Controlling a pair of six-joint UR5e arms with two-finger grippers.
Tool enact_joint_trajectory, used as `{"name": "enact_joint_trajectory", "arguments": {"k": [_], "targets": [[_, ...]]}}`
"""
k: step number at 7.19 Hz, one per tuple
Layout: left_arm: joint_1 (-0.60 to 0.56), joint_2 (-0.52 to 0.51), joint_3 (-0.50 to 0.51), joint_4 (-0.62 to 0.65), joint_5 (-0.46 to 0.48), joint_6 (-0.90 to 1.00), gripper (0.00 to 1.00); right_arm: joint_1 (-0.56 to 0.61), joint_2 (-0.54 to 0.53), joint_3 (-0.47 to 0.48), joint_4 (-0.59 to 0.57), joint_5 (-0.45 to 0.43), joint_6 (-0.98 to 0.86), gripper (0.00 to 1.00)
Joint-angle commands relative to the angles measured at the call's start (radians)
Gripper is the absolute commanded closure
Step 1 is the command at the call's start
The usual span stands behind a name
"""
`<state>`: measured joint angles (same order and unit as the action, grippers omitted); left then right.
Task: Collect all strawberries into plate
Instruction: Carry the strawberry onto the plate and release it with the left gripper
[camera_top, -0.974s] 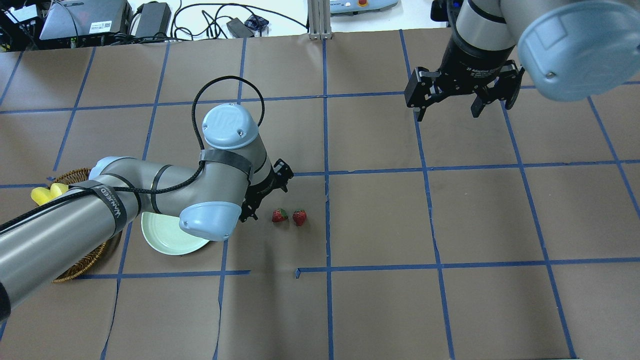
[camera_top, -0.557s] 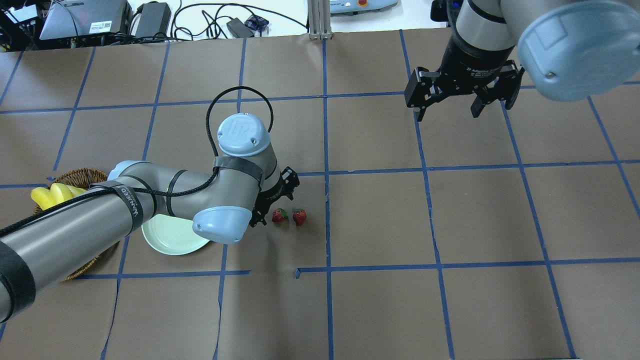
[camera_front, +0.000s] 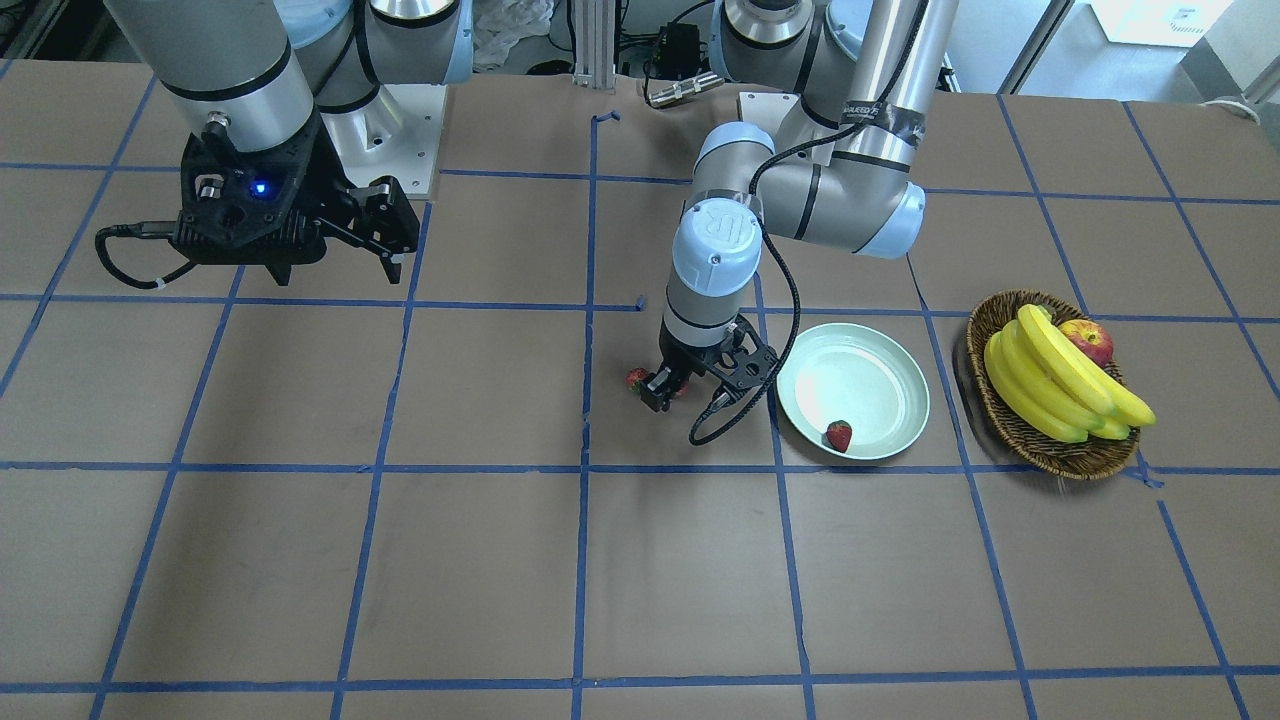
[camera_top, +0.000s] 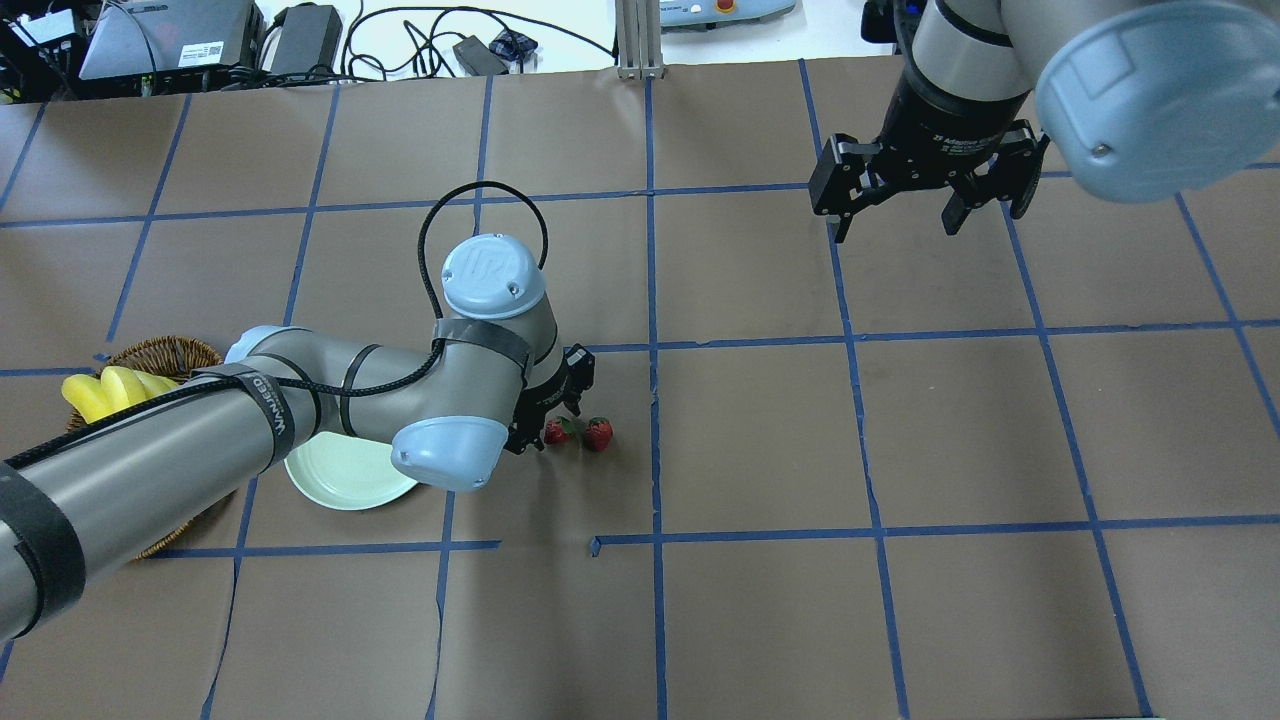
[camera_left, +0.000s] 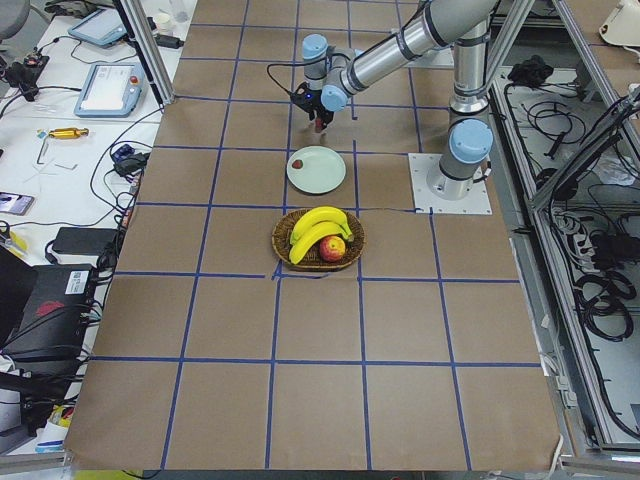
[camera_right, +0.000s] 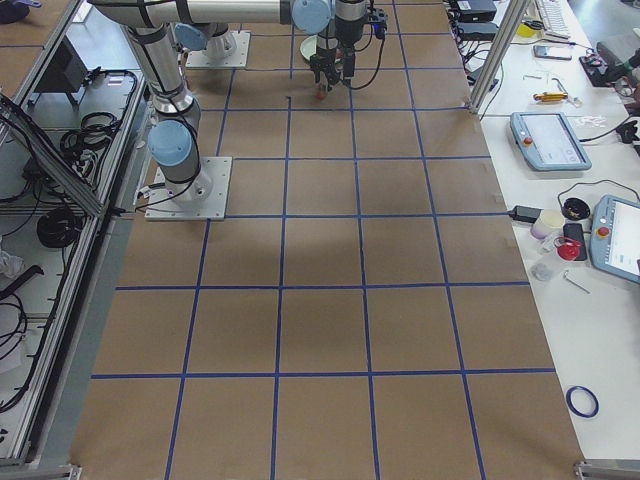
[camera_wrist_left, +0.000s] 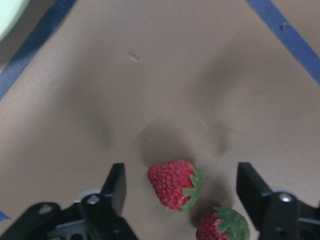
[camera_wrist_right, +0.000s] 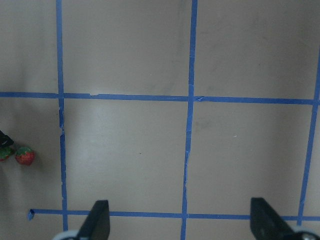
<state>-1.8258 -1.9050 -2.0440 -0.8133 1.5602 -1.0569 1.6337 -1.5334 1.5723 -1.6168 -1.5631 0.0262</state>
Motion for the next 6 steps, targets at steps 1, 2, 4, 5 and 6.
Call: {"name": "enact_joint_trajectory", "arguments": {"k": [1, 2, 4, 5, 6], "targets": [[0.000, 0.001, -0.001, -0.001, 0.001, 0.000, 0.67, 0.000, 0.001, 0.000, 0.000, 0.000, 0.001, 0.00], [0.000, 0.009, 0.007, -0.003, 0.003, 0.012, 0.72, 0.000, -0.001, 0.000, 0.000, 0.000, 0.000, 0.00], [0.016, 0.043, 0.031, -0.042, 0.100, 0.135, 0.73, 0.000, -0.001, 0.002, 0.000, 0.000, 0.000, 0.00], [0.052, 0.059, 0.041, -0.103, 0.194, 0.269, 0.73, 0.000, -0.001, 0.000, 0.000, 0.000, 0.001, 0.00], [0.112, 0.079, 0.022, -0.121, 0.207, 0.387, 0.73, 0.000, -0.001, 0.002, 0.000, 0.000, 0.001, 0.00]]}}
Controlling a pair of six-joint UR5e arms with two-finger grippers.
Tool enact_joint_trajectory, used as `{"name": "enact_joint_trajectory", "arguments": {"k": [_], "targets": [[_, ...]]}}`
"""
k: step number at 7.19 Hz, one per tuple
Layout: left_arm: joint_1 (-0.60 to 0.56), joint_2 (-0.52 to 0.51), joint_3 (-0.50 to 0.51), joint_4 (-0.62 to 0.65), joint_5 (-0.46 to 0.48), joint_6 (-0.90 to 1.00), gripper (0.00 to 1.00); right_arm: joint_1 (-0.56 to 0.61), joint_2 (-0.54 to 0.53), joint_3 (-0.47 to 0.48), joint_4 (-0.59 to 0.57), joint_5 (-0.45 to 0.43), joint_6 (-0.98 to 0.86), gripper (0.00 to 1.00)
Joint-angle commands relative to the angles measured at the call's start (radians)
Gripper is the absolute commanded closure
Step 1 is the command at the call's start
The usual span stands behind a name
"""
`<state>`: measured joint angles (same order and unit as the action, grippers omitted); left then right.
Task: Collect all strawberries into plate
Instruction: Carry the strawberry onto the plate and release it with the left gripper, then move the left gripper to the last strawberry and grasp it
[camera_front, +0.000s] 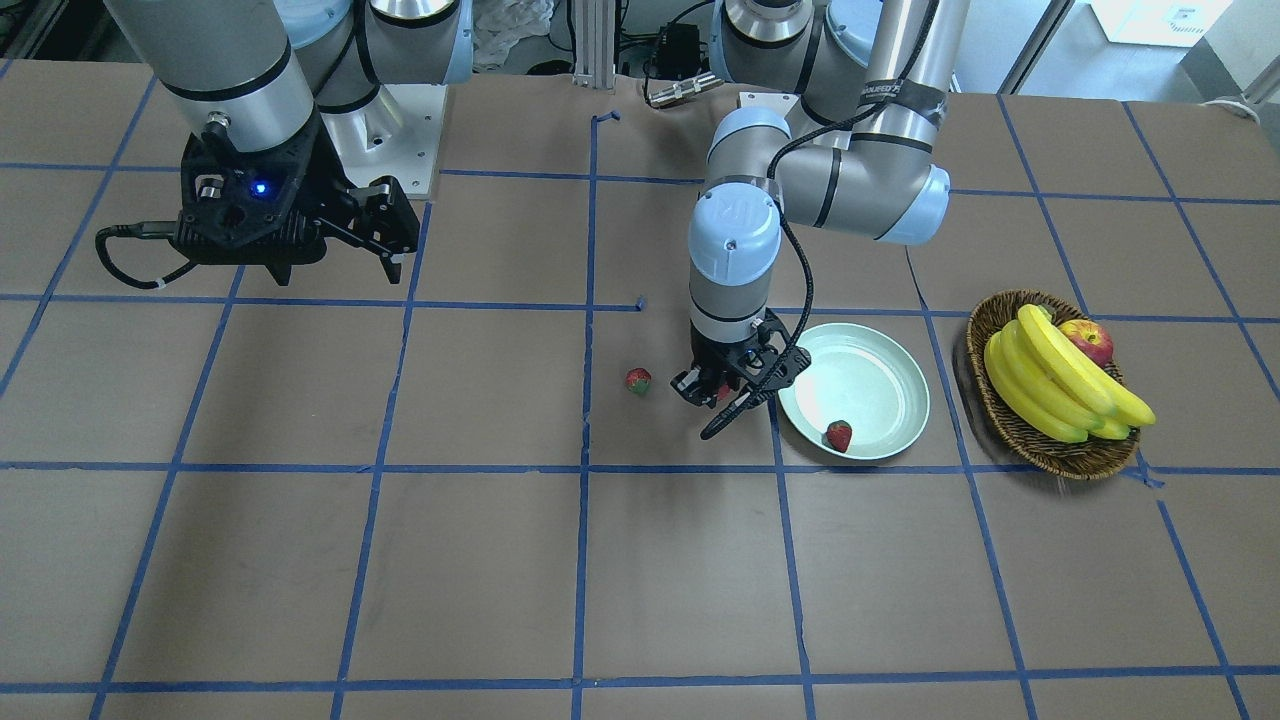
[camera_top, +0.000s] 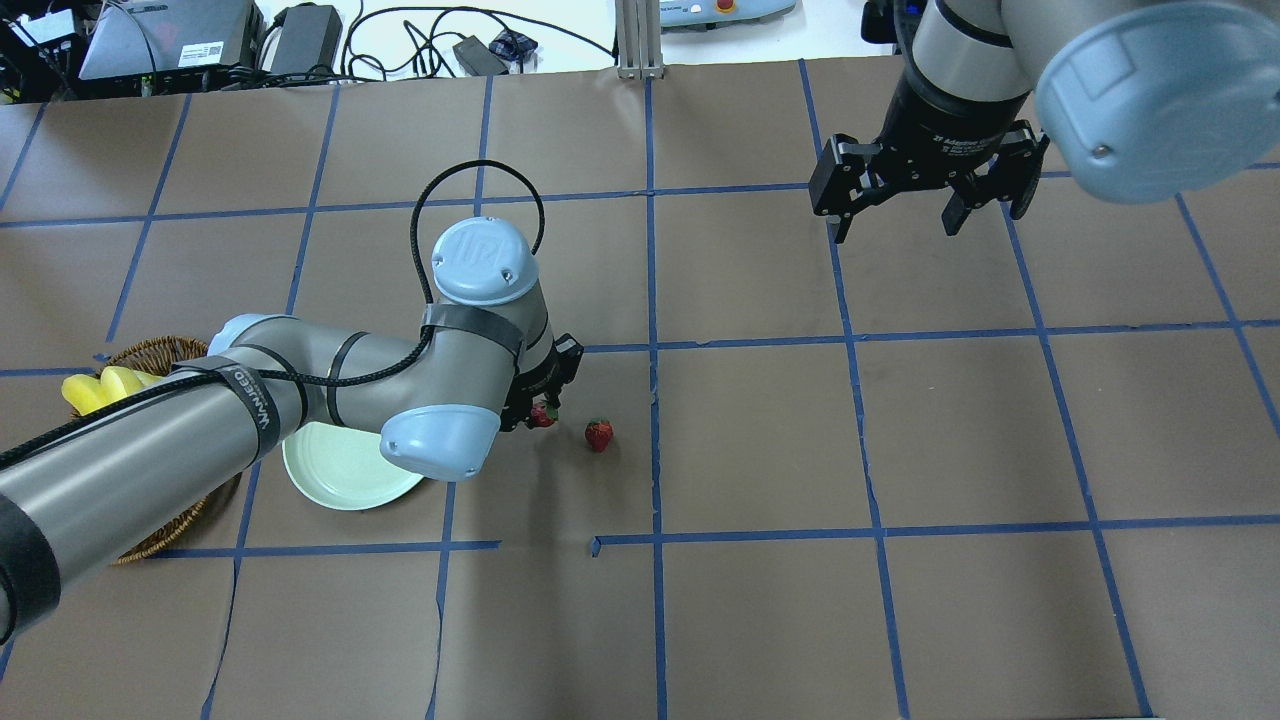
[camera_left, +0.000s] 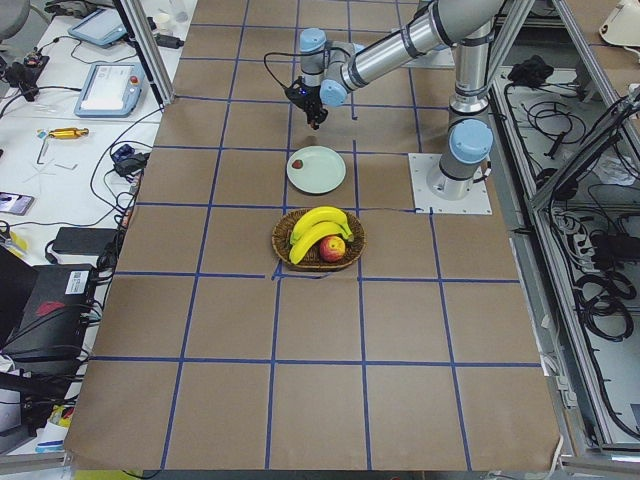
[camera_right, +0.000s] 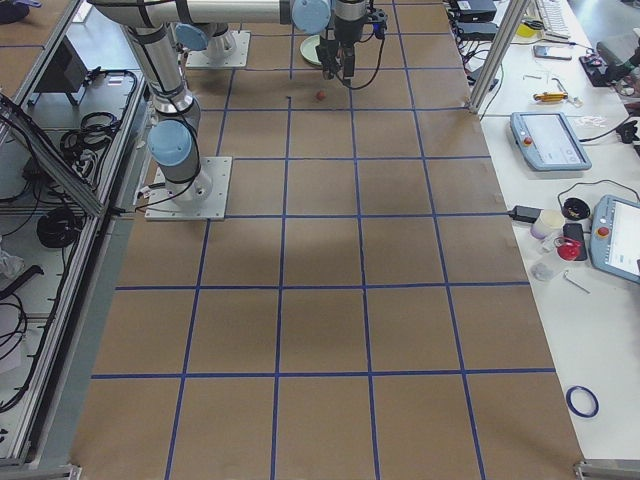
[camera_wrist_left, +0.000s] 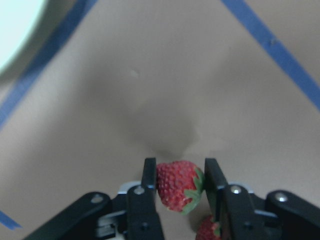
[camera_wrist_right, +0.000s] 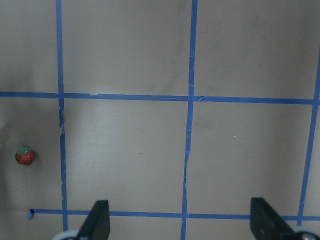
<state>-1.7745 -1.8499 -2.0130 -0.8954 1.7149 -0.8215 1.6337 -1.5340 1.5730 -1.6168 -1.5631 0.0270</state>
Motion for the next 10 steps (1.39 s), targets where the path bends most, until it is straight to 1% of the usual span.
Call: {"name": "enact_joint_trajectory", "arguments": {"k": [1, 3, 4, 5, 6, 7, 8, 9, 10], "targets": [[0.116, 0.050, -0.035, -0.040, 0.054, 0.235, 0.73, -0.001, -0.003, 0.001, 0.000, -0.002, -0.001, 0.00], [0.203, 0.067, -0.071, -0.040, 0.048, 0.318, 0.73, -0.002, -0.005, 0.001, 0.000, -0.002, -0.001, 0.00], [0.214, 0.054, -0.069, -0.043, 0.020, 0.311, 0.12, -0.002, -0.005, 0.001, 0.000, -0.002, -0.001, 0.00], [0.201, 0.051, -0.067, -0.045, -0.004, 0.306, 0.00, -0.002, -0.005, 0.001, -0.002, 0.000, 0.001, 0.00], [0.169, 0.066, -0.056, -0.043, -0.050, 0.295, 0.00, -0.002, -0.005, 0.001, -0.002, 0.000, 0.001, 0.00], [0.108, 0.054, -0.023, -0.042, -0.054, 0.292, 0.00, -0.002, -0.005, 0.001, -0.002, -0.002, -0.001, 0.00], [0.005, 0.035, 0.021, -0.033, -0.054, 0.273, 0.00, -0.002, -0.005, 0.001, -0.002, -0.002, -0.001, 0.00], [-0.052, 0.017, 0.026, -0.033, -0.063, 0.242, 0.00, -0.002, -0.005, 0.001, -0.002, -0.002, -0.001, 0.00], [-0.090, -0.006, 0.028, -0.021, -0.136, 0.230, 0.06, -0.002, -0.005, 0.001, -0.002, -0.002, -0.001, 0.00]]}}
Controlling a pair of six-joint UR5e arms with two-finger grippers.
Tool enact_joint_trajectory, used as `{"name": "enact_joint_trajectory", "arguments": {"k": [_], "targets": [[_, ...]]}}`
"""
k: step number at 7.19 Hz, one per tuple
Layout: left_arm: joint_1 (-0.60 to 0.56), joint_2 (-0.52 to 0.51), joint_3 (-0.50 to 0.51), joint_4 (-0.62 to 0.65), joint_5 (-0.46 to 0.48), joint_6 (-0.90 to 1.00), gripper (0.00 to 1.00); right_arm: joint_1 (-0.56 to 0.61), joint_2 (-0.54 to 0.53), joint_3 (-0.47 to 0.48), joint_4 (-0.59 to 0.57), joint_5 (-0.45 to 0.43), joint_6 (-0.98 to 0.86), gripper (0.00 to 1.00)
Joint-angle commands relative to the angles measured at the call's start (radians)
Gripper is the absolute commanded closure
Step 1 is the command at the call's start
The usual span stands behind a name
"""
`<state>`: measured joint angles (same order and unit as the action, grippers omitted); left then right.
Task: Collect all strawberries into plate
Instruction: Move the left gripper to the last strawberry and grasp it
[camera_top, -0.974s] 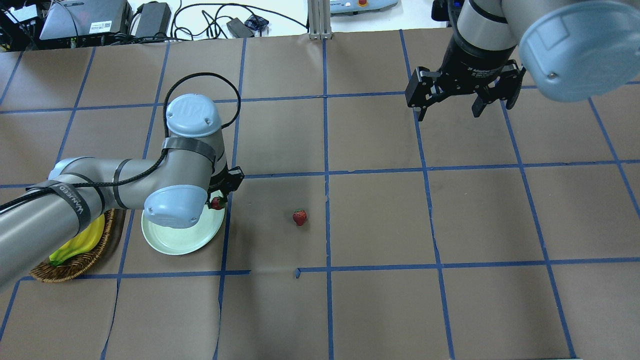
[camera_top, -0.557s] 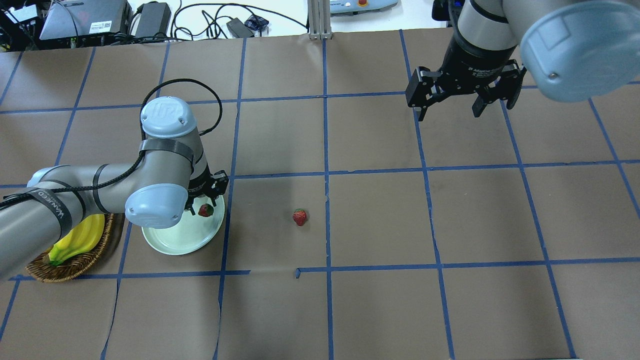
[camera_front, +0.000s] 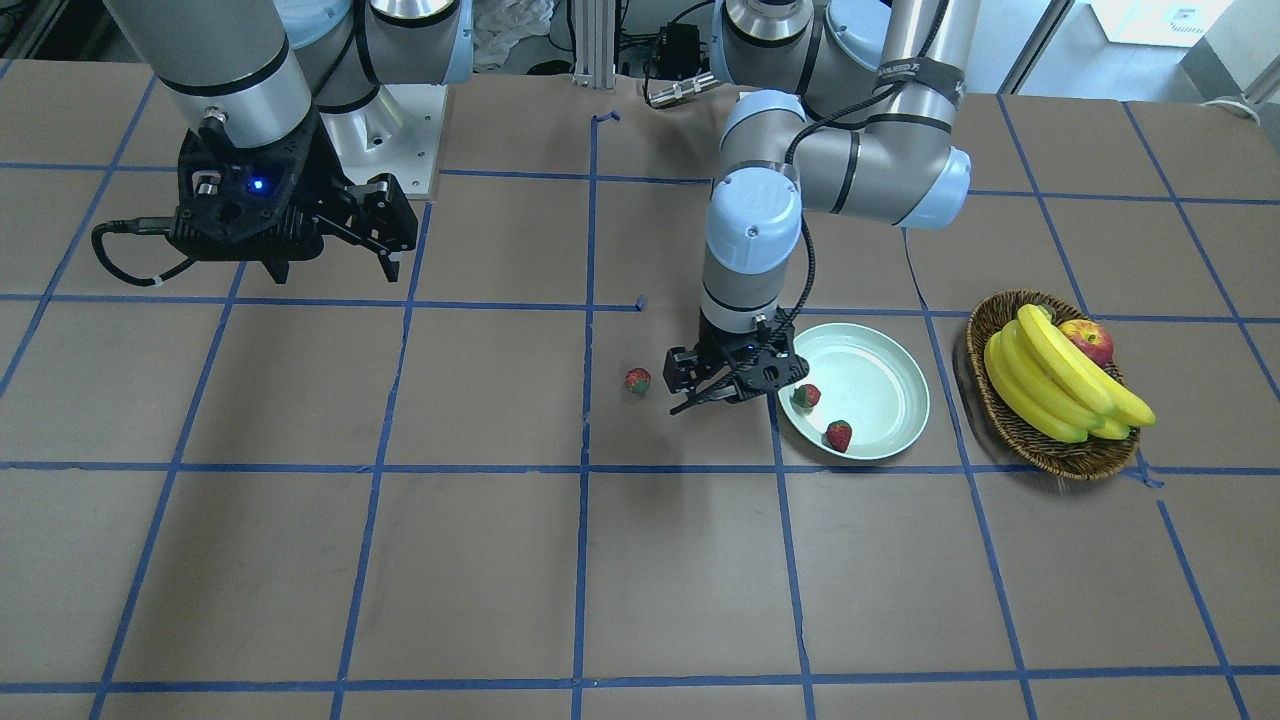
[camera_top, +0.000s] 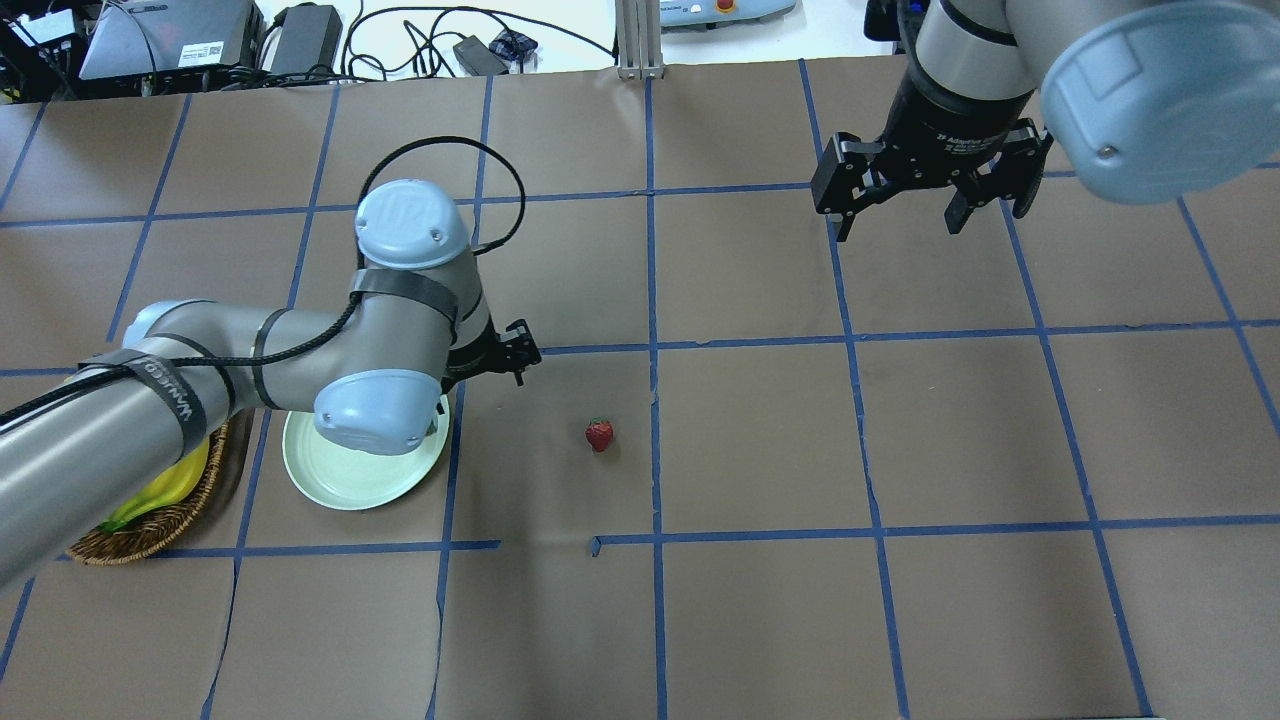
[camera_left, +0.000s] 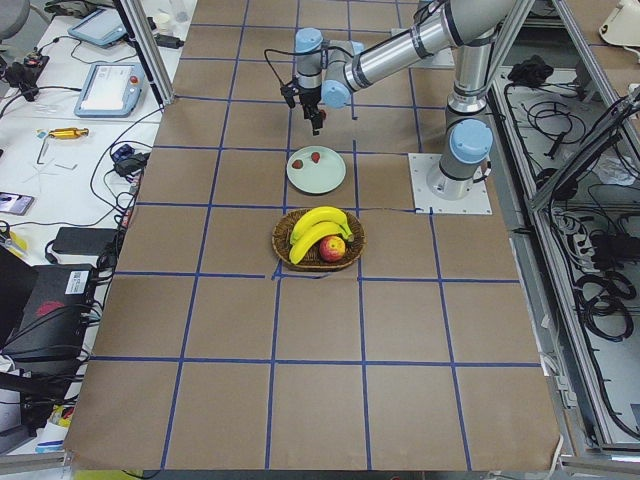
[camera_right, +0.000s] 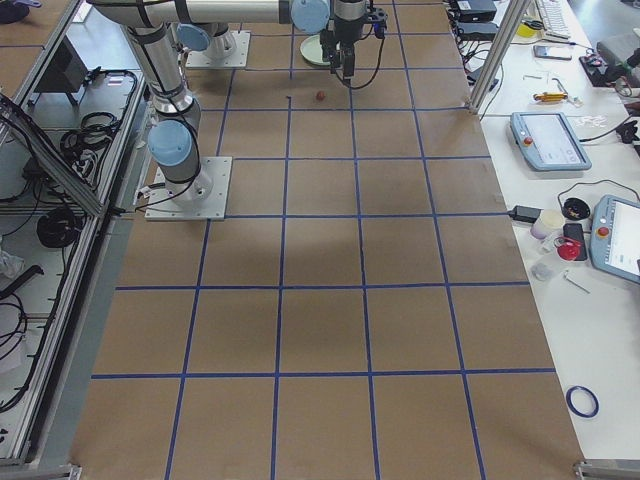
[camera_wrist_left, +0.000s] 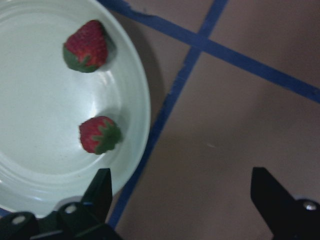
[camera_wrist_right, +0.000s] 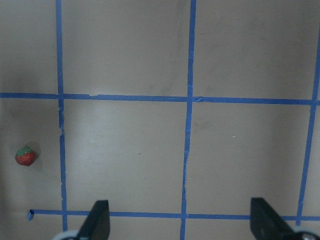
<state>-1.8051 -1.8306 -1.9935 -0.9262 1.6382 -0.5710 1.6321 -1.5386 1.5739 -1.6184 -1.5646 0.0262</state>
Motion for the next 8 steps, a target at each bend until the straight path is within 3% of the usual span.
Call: {"name": "enact_joint_trajectory", "arguments": {"k": [1, 2, 8], "targets": [[-0.100, -0.048, 0.007, 0.021, -0.058, 0.002, 0.09, 0.000, 0.000, 0.000, 0.000, 0.000, 0.000, 0.00], [-0.108, -0.073, 0.007, 0.021, -0.058, 0.011, 0.11, 0.000, 0.000, 0.000, 0.000, 0.000, 0.000, 0.00], [-0.118, -0.098, 0.012, 0.021, -0.057, 0.028, 0.77, 0.000, 0.000, 0.000, 0.000, 0.000, 0.000, 0.00]]}}
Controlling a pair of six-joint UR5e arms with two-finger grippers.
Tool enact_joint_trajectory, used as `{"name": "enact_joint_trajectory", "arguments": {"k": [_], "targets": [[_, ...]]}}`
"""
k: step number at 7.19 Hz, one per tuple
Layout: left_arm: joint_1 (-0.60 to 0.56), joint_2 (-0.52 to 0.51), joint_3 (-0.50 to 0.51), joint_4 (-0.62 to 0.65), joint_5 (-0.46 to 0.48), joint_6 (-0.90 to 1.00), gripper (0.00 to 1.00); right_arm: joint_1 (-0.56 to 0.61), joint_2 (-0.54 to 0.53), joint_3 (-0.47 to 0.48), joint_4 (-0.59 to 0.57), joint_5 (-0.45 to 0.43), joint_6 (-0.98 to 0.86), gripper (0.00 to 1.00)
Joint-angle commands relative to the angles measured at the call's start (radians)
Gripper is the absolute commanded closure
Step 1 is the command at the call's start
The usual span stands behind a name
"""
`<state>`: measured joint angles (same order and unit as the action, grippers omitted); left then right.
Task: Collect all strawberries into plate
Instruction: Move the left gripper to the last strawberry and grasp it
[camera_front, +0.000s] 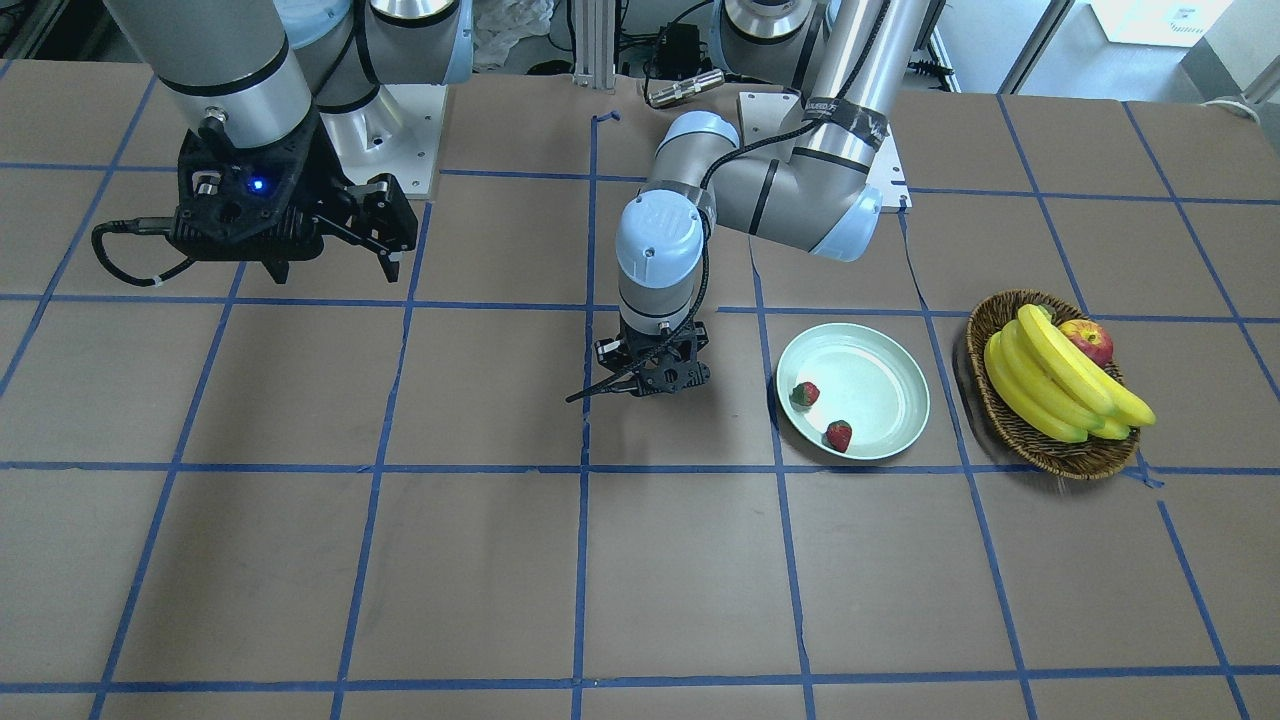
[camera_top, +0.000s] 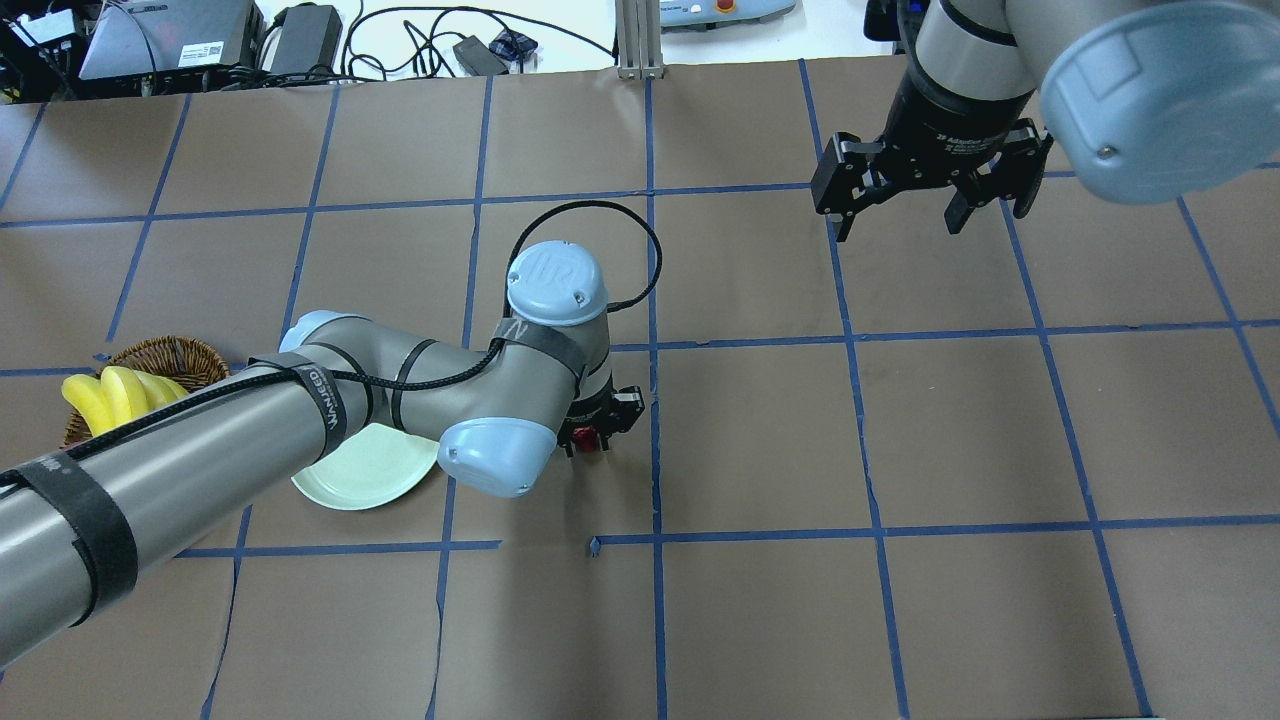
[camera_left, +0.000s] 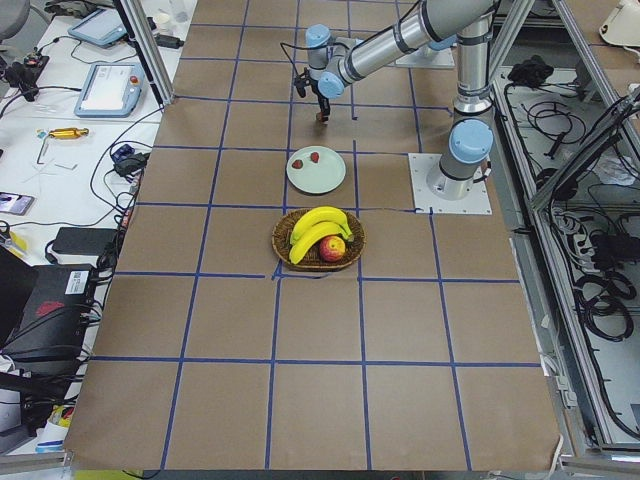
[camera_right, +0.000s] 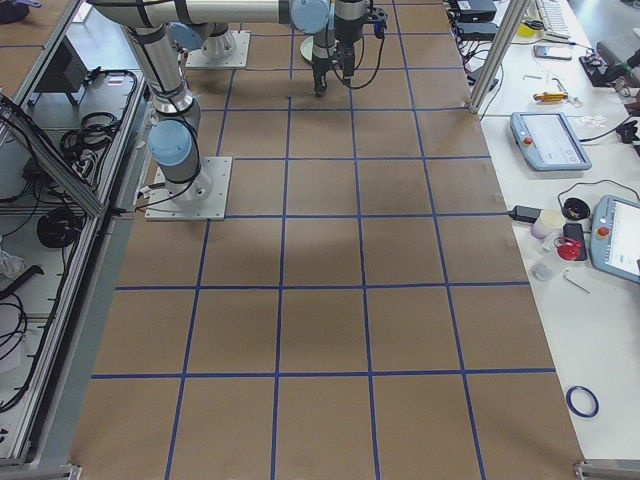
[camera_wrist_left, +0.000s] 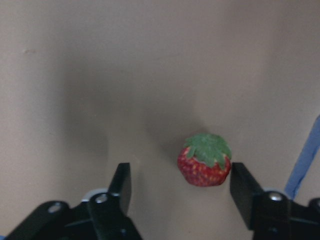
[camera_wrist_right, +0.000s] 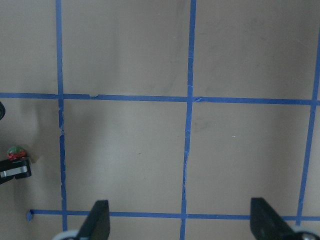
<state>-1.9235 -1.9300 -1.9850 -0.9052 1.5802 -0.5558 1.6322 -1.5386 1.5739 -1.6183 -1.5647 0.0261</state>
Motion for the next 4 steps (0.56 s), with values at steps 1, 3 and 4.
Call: {"name": "enact_joint_trajectory", "arguments": {"k": [1, 3, 4], "targets": [[0.000, 0.006, 0.005, 0.000, 0.003, 0.043, 0.85, 0.000, 0.000, 0.000, 0.000, 0.000, 0.000, 0.00], [0.015, 0.058, 0.034, -0.015, 0.026, 0.127, 0.86, 0.000, 0.000, 0.000, 0.000, 0.000, 0.001, 0.00], [0.059, 0.080, 0.025, -0.052, 0.070, 0.184, 0.85, 0.000, 0.000, -0.002, -0.002, 0.000, 0.001, 0.00]]}}
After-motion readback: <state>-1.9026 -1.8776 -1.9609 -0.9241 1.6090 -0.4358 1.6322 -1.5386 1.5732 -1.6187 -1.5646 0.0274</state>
